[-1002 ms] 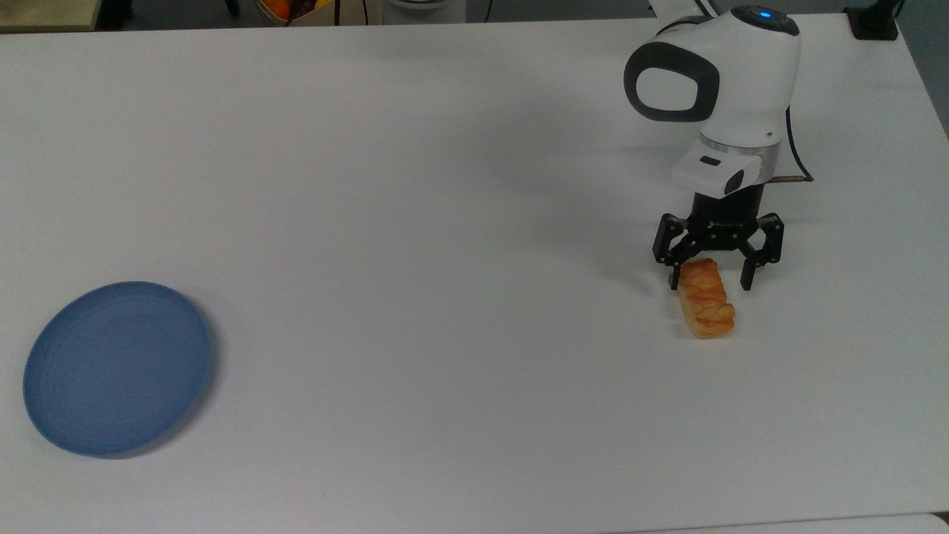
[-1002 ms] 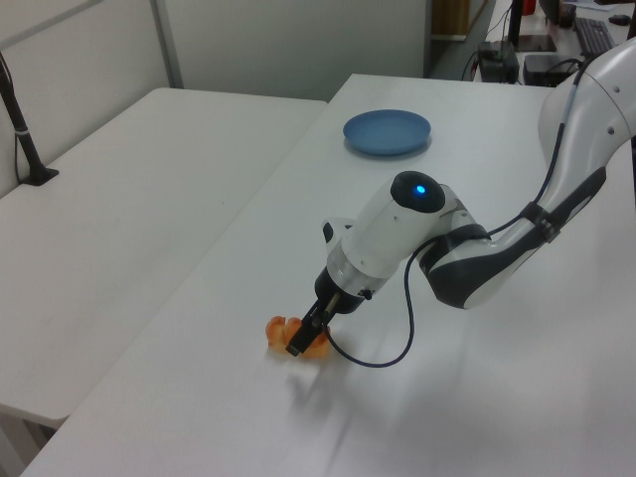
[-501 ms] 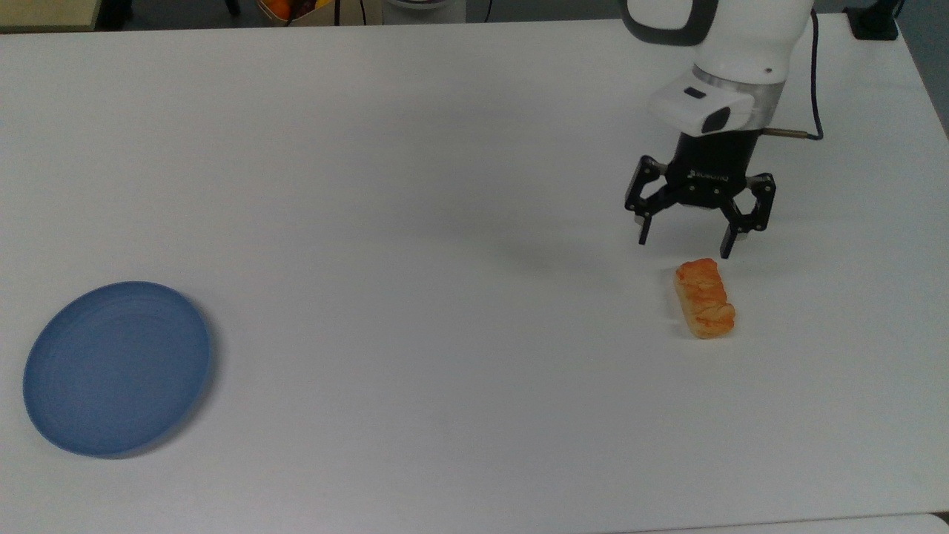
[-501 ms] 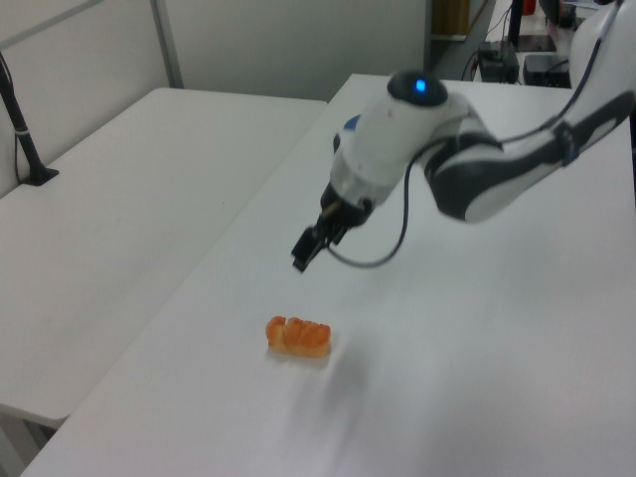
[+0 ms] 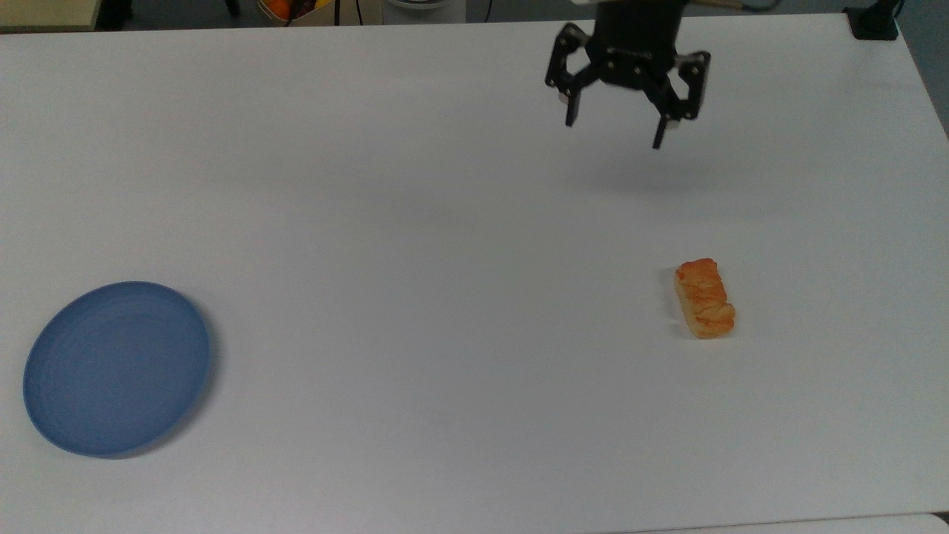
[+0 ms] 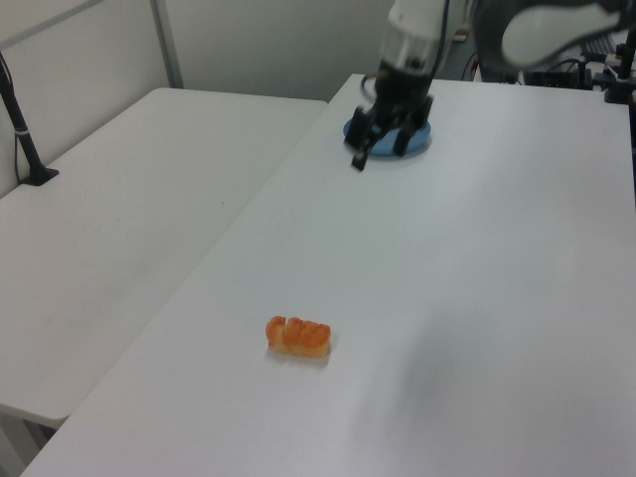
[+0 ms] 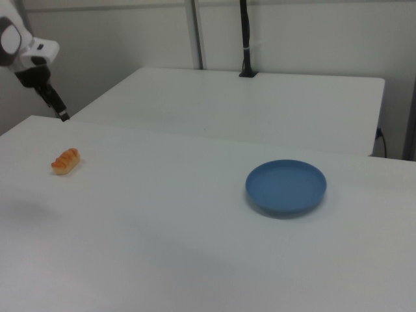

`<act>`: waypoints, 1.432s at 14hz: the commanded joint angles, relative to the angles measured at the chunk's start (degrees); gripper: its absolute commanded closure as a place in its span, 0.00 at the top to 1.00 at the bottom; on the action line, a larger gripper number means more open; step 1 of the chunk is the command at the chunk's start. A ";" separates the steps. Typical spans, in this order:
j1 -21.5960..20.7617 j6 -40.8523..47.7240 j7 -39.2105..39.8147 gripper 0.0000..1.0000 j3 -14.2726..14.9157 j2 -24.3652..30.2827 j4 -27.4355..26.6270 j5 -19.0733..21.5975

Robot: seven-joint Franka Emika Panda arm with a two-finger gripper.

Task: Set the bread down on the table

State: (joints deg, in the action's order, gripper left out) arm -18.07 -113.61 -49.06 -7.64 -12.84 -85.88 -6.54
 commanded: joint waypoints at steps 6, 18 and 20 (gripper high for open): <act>10.77 22.72 23.72 1.00 2.27 16.26 -6.57 10.67; 11.39 18.26 48.97 1.00 12.65 16.45 -7.72 13.40; 11.13 15.88 48.80 1.00 12.65 15.31 -7.81 11.83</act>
State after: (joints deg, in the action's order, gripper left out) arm -5.01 -93.64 -1.43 3.55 3.15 -92.38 6.49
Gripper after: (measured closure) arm 0.000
